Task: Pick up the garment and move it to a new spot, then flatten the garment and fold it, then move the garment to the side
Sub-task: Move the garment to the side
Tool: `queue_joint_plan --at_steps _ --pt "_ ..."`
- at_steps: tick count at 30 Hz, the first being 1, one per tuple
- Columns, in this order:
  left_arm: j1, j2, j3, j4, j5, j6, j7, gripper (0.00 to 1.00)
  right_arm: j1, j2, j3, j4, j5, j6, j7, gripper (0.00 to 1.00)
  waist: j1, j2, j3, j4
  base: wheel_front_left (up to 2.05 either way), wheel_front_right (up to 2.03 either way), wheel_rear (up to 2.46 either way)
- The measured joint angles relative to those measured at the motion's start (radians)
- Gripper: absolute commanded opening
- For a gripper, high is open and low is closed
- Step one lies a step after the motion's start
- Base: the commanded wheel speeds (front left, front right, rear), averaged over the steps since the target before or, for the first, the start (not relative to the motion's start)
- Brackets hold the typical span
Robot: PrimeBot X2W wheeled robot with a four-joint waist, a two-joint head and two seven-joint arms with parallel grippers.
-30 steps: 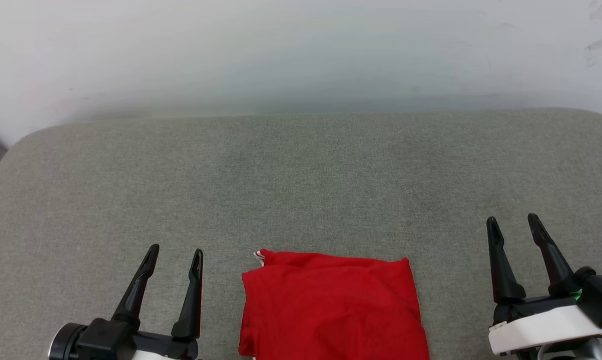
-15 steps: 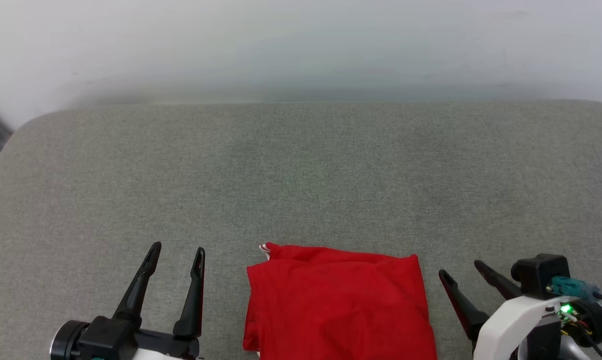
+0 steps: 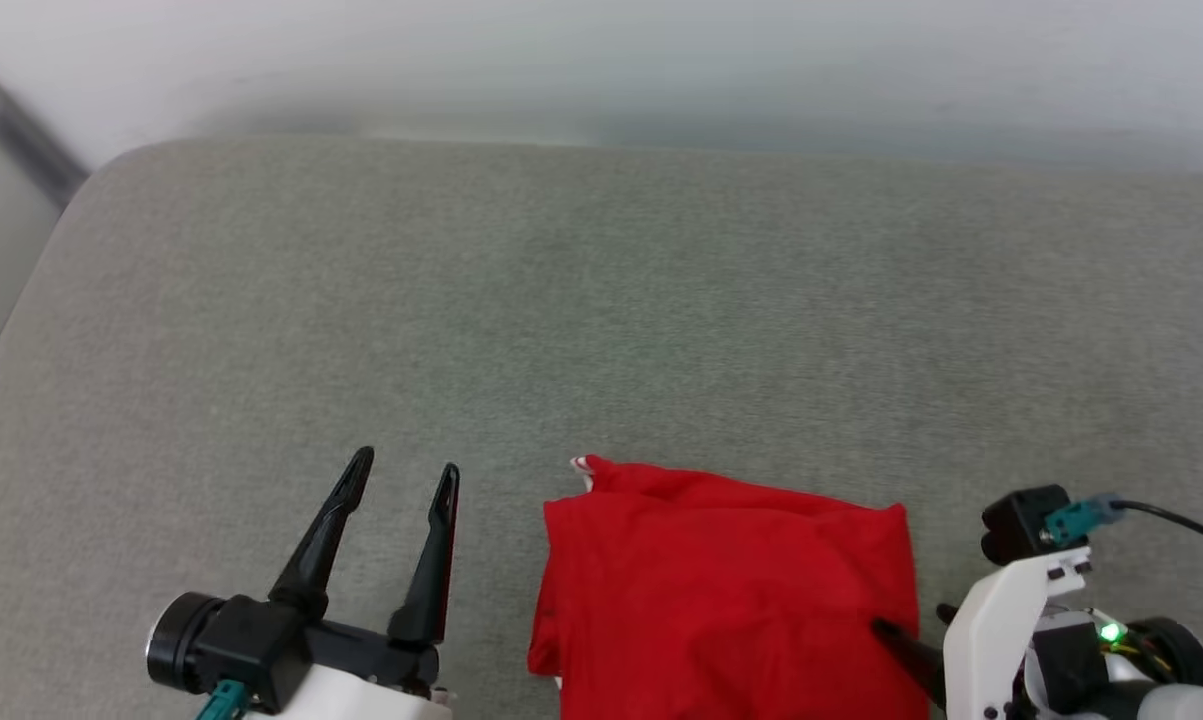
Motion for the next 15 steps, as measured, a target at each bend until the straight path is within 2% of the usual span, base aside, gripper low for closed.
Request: queue_joint_plan --at_steps 13,14,15 --pt "-0.036 -0.010 -0.035 0.016 0.000 0.000 0.000 1.00 -0.065 0.016 0.053 0.166 -0.071 0.000 0.005 1.00 -0.0001 0.0000 0.063 0.095 0.00 0.00 0.00" --pt "-0.036 -0.010 -0.036 0.016 0.001 0.000 0.000 1.00 -0.071 0.016 0.058 0.178 -0.078 0.000 0.003 0.95 -0.0001 0.0000 0.066 0.099 0.00 0.00 0.00" --pt "-0.036 -0.011 -0.037 0.018 0.001 0.000 0.000 1.00 -0.077 0.015 0.064 0.190 -0.086 0.000 0.000 0.95 -0.0001 0.0000 0.069 0.103 0.00 0.00 0.00"
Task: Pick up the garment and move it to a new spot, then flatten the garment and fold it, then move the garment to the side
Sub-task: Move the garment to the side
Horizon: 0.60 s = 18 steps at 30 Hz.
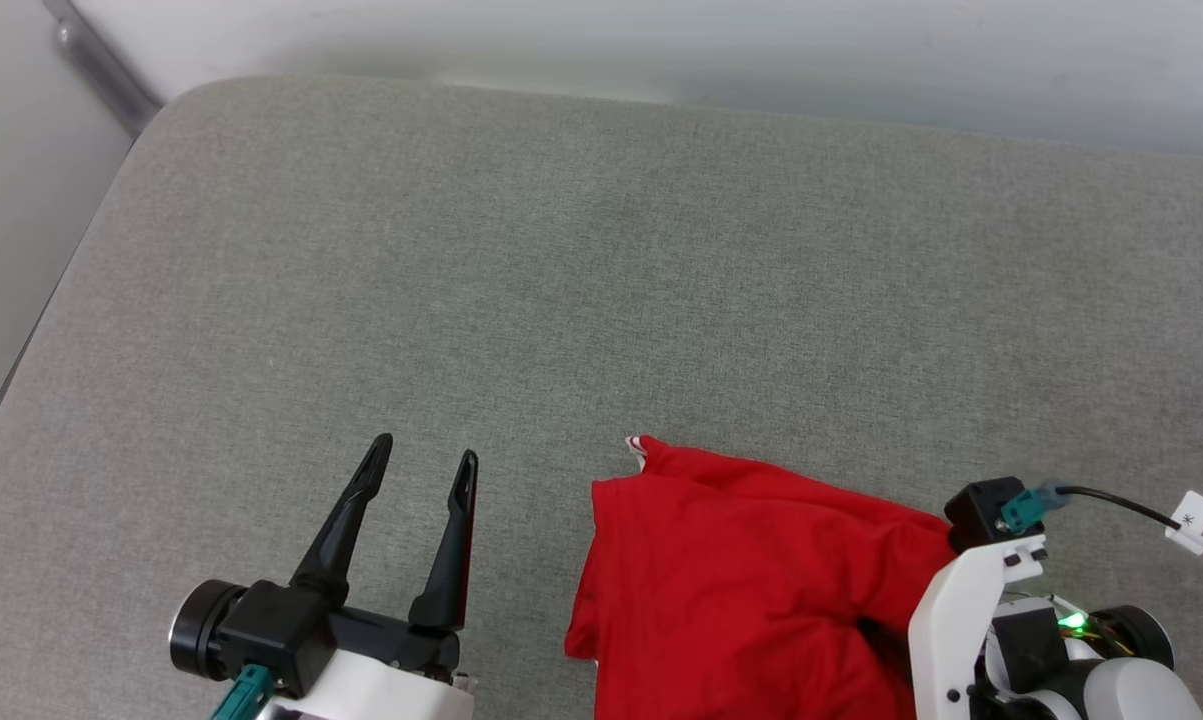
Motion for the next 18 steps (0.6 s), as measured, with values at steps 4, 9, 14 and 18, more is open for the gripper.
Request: queue_joint_plan --at_steps 4,9,14,18 --pt "-0.001 0.000 -0.005 0.007 0.002 0.000 0.000 1.00 -0.019 -0.013 0.027 0.038 -0.025 0.000 -0.035 0.04 0.0000 0.0000 0.000 0.004 0.00 0.00 0.00" --pt "-0.001 0.000 -0.012 0.014 -0.001 0.000 0.000 1.00 -0.043 -0.034 0.074 0.051 -0.037 0.001 -0.073 0.00 0.0000 0.0000 -0.015 -0.021 0.00 0.00 0.00" --pt "-0.007 -0.005 -0.029 0.011 -0.001 0.000 0.000 1.00 -0.100 -0.155 0.167 -0.012 -0.073 0.001 -0.096 0.00 0.0000 0.0000 -0.018 -0.077 0.00 0.00 0.00" --pt "-0.027 -0.011 -0.046 0.009 -0.001 0.000 0.000 1.00 -0.160 -0.310 0.237 -0.072 -0.105 0.001 -0.106 0.00 0.0000 0.0000 -0.012 -0.137 0.00 0.00 0.00"
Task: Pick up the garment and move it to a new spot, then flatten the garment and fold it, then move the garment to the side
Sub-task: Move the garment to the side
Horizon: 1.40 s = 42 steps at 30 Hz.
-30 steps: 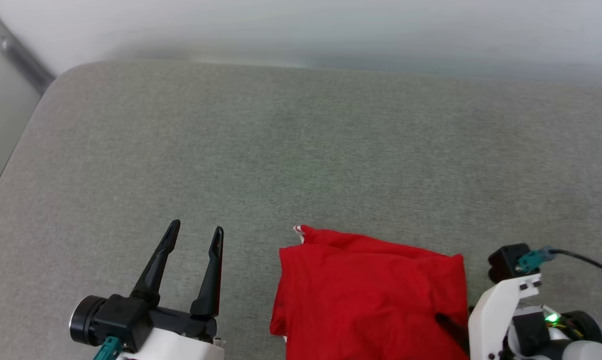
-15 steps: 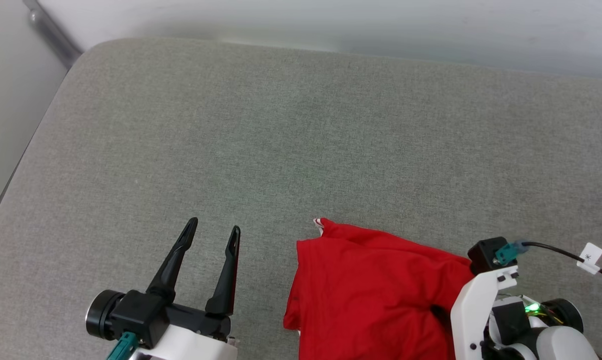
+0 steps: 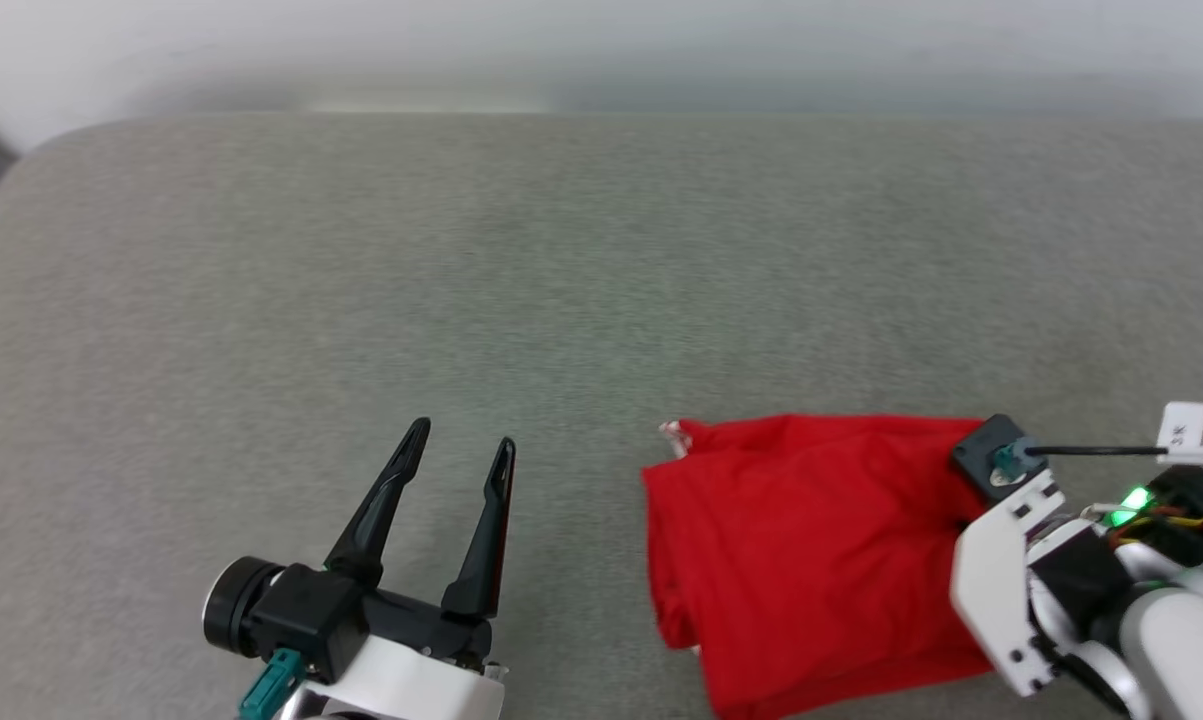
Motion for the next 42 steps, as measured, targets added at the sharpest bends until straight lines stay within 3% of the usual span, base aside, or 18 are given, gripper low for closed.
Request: queue_joint_plan --at_steps 9,17,30,35,40,41,42 --pt "-0.078 0.011 -0.060 0.001 0.007 0.000 0.000 1.00 -0.133 -0.289 0.051 -0.049 0.026 0.000 -0.038 0.00 0.0001 0.0000 0.057 -0.170 0.00 0.00 0.00" --pt "-0.207 0.054 -0.126 -0.018 0.030 0.000 0.000 1.00 -0.244 -0.461 0.052 0.103 -0.008 0.000 -0.212 0.00 0.0001 0.0000 0.190 -0.276 0.00 0.00 0.00" --pt "-0.363 0.132 -0.165 -0.095 0.061 0.000 0.000 1.00 -0.393 -0.553 -0.033 0.411 -0.046 0.000 -0.443 0.00 0.0001 0.0000 0.426 -0.332 0.00 0.00 0.00" --pt "-0.388 0.149 -0.173 -0.117 0.065 0.000 0.000 1.00 -0.418 -0.551 -0.110 0.534 -0.082 0.000 -0.509 0.00 0.0001 0.0000 0.487 -0.316 0.00 0.00 0.00" --pt "-0.398 0.152 -0.168 -0.125 0.067 0.000 0.000 1.00 -0.436 -0.509 -0.166 0.622 -0.112 0.000 -0.552 0.00 0.0001 0.0000 0.513 -0.295 0.00 0.00 0.00" --pt "-0.398 0.152 -0.167 -0.125 0.067 0.000 0.000 1.00 -0.438 -0.501 -0.174 0.633 -0.121 0.000 -0.558 0.36 0.0001 0.0000 0.514 -0.293 0.00 0.00 0.00" --pt "-0.398 0.152 -0.167 -0.125 0.067 0.000 0.000 1.00 -0.440 -0.495 -0.182 0.640 -0.132 0.000 -0.568 1.00 0.0001 0.0000 0.514 -0.293 0.00 0.00 0.00"
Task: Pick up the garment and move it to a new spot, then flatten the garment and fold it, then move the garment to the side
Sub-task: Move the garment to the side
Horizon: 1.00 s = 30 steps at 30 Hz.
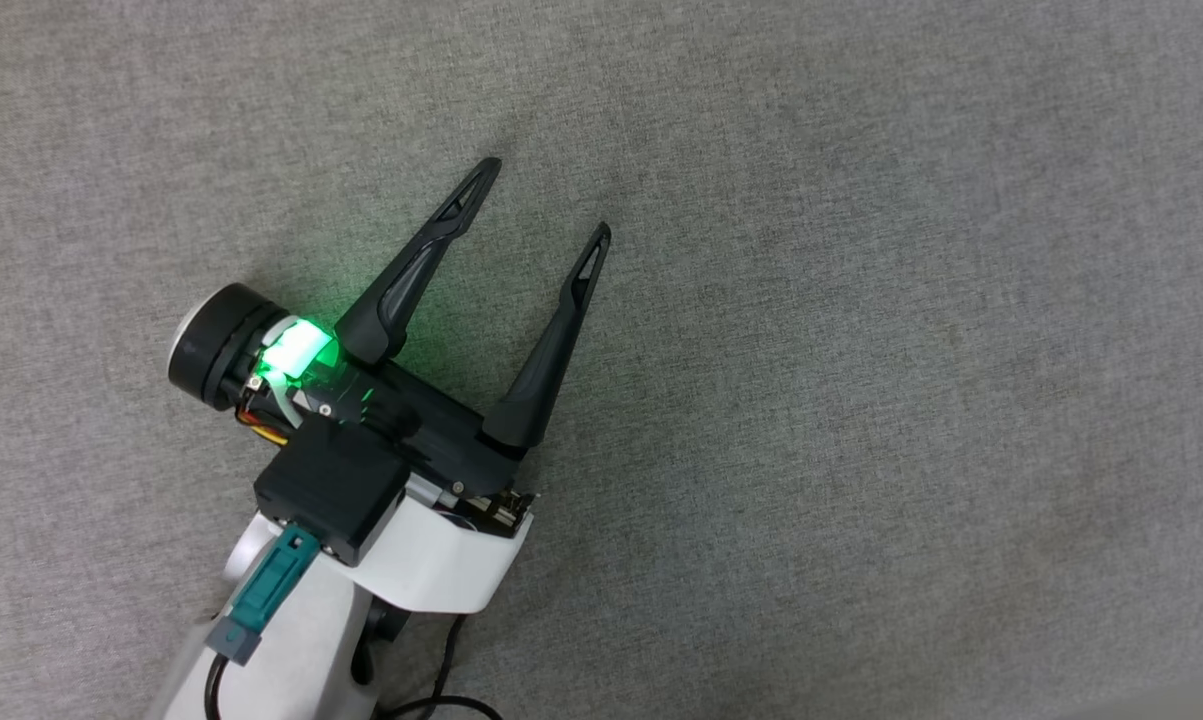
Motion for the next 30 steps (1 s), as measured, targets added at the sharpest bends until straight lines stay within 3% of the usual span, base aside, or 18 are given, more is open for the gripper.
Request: queue_joint_plan --at_steps 7,14,21,27,30 --pt "0.002 -0.018 0.018 0.016 -0.005 0.000 0.000 1.00 -0.028 0.052 -0.037 0.006 -0.052 0.000 -0.030 1.00 0.0000 0.0000 -0.044 0.004 0.00 0.00 0.00" --pt "0.063 -0.060 0.071 0.033 -0.011 0.001 0.000 1.00 -0.043 0.130 -0.133 -0.057 -0.031 0.000 -0.098 1.00 -0.0001 0.0000 -0.162 0.009 0.00 0.00 0.00" --pt "0.183 -0.085 0.184 0.058 -0.007 0.041 0.000 1.00 0.037 0.293 -0.179 -0.258 0.033 0.000 -0.211 1.00 -0.0001 0.0000 -0.318 0.033 0.00 0.00 0.00" --pt "0.274 -0.110 0.256 0.091 -0.031 0.060 0.000 1.00 0.196 0.480 -0.243 -0.449 0.096 0.000 -0.250 1.00 -0.0002 0.0000 -0.442 0.074 0.00 0.00 0.00" --pt "0.318 -0.127 0.294 0.121 -0.055 0.069 0.000 1.00 0.287 0.541 -0.237 -0.516 0.110 0.000 -0.263 1.00 -0.0003 0.0000 -0.493 0.100 0.00 0.00 0.00"
